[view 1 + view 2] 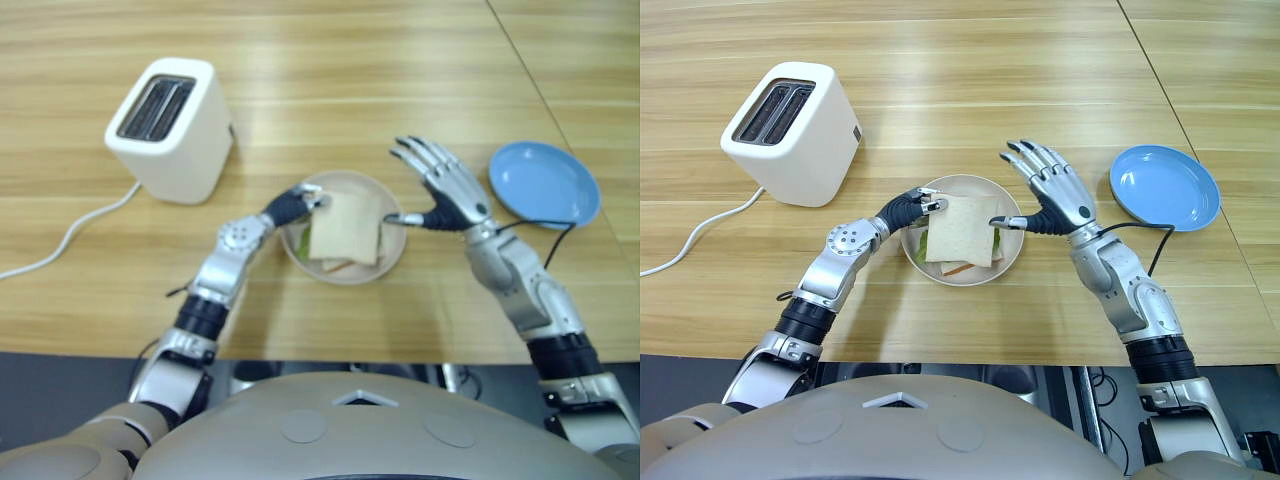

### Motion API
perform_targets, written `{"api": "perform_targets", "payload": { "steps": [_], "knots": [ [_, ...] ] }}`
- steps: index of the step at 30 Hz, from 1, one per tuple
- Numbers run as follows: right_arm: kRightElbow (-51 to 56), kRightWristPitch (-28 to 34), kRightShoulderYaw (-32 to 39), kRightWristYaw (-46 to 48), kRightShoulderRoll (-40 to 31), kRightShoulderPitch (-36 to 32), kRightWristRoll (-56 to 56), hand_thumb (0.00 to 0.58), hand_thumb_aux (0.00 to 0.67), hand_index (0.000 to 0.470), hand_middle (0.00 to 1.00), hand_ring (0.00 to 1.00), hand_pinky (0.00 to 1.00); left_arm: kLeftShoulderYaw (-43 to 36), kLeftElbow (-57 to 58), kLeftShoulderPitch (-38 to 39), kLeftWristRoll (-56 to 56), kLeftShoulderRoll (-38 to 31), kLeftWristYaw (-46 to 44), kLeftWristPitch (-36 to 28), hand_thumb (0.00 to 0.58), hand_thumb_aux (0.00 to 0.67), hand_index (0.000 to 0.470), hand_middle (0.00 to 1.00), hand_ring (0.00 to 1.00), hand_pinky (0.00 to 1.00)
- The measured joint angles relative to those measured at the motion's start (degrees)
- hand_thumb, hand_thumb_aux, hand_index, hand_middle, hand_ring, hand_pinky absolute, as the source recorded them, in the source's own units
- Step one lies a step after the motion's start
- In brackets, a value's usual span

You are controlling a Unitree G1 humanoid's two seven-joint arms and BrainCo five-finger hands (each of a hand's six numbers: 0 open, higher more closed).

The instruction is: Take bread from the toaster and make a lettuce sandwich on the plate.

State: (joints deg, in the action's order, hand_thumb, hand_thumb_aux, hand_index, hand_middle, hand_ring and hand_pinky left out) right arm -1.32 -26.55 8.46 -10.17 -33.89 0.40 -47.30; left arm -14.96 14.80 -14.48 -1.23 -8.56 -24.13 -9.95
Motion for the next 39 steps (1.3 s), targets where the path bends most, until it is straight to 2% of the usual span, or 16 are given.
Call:
{"api": "perform_targets", "payload": {
  "steps": [6,14,23,27,28,29,33,37,39],
  "knots": [
    [-1.7,-2.7,7.5,1.9,-1.7,0.7,-7.1,0.0,0.0,0.0,0.0,0.0,0.0,0.6,6.2,-2.5,-1.3,0.0,1.9,3.0,0.58,0.67,0.46,1.0,1.0,1.0],
    [-3.6,-4.6,13.4,4.5,-3.8,0.8,-12.7,0.0,0.0,0.0,0.0,0.0,0.0,0.4,10.4,-3.8,-2.1,0.7,2.1,5.8,0.58,0.67,0.46,1.0,1.0,1.0],
    [6.0,-3.8,19.3,10.1,-1.9,-5.3,-12.7,0.0,0.0,0.0,0.0,0.0,0.0,0.5,12.1,-3.8,-3.9,0.6,3.3,6.1,0.58,0.67,0.46,1.0,1.0,1.0],
    [7.3,-3.3,20.7,10.4,-0.8,-5.9,-11.3,0.0,0.0,0.0,0.0,0.0,0.0,0.9,7.0,-0.9,-5.3,-0.3,4.3,3.9,0.58,0.67,0.46,1.0,1.0,1.0],
    [7.3,-3.3,20.9,10.4,-0.7,-6.0,-11.0,0.0,0.0,0.0,0.0,0.0,0.0,0.9,4.8,0.0,-5.6,-0.6,4.4,3.4,0.36,0.257,0.177,0.13,0.13,0.13],
    [7.3,-3.3,21.0,10.4,-0.7,-6.0,-10.4,0.0,0.0,0.0,0.0,0.0,0.0,0.7,2.6,0.7,-6.7,-1.1,5.0,2.8,0.0,0.0,0.0,0.0,0.0,0.0],
    [7.4,-2.5,20.8,10.4,-0.7,-6.3,-9.1,0.0,0.0,0.0,0.0,0.0,0.0,0.6,-6.4,2.2,-12.3,-2.5,10.6,3.6,0.0,0.0,0.0,0.0,0.0,0.0],
    [8.2,-2.1,21.4,10.7,-1.1,-6.2,-9.0,0.0,0.0,0.0,0.0,0.0,0.0,5.8,-16.5,-1.2,-14.4,-2.0,19.3,11.4,0.0,0.0,0.0,0.0,0.0,0.0],
    [8.2,-2.1,21.8,10.7,-1.3,-6.0,-9.0,0.0,0.0,0.0,0.0,0.0,0.0,7.2,-18.0,-1.4,-15.3,-2.3,21.7,13.5,0.0,0.0,0.0,0.0,0.0,0.0]
  ]
}}
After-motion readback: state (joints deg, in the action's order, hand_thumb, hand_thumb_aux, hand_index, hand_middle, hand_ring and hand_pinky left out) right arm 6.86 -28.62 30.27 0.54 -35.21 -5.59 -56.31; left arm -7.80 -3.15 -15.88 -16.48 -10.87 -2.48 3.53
